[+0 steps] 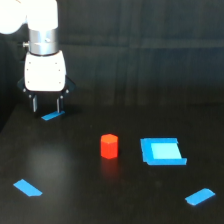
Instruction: Pick up the red object from the table
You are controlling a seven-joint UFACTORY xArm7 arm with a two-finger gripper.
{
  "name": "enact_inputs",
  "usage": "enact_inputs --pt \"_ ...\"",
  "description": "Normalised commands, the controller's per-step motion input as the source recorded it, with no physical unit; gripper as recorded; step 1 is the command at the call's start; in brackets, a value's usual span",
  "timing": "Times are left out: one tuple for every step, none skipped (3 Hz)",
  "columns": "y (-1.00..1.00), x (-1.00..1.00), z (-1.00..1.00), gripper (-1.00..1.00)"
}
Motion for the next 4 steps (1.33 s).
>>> enact_inputs --pt "-0.56 0.69 -0.08 0.96" --pt "-1.00 0.81 -0.15 1.00" --pt "-0.95 1.00 -0.16 0.91" --pt "-0.69 0.88 -0.03 0.94"
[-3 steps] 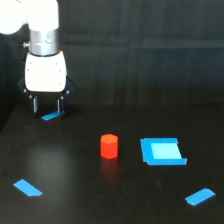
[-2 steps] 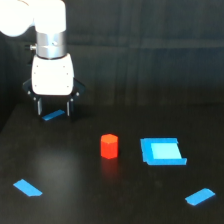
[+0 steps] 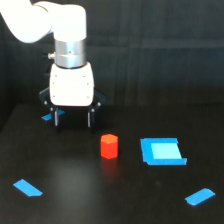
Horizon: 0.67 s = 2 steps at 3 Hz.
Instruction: Pick up the red object from the table
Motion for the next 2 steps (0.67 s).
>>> enact_inputs --pt "-0.52 1.00 -0.24 1.00" --pt "-0.71 0.92 -0.29 1.00"
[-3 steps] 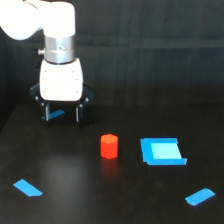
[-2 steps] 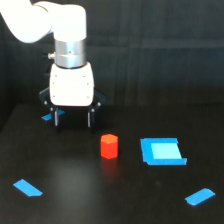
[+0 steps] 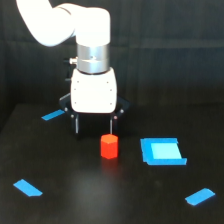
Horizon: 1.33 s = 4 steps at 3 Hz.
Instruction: Pick up the red object from the table
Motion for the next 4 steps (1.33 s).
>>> enact_inputs --pt "-0.76 0.65 -0.24 0.99" --pt "-0.69 0.07 -0.32 1.00" --pt "-0.14 -0.08 -0.39 -0.49" --pt "0.11 0.06 -0.09 -0.93"
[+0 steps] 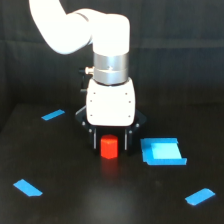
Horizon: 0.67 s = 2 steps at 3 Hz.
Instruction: Pick up the red object from the table
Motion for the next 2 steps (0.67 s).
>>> enact_inputs --pt "0.02 -0.04 0.00 -1.00" --pt "-0.07 -0.01 0.19 -0.99"
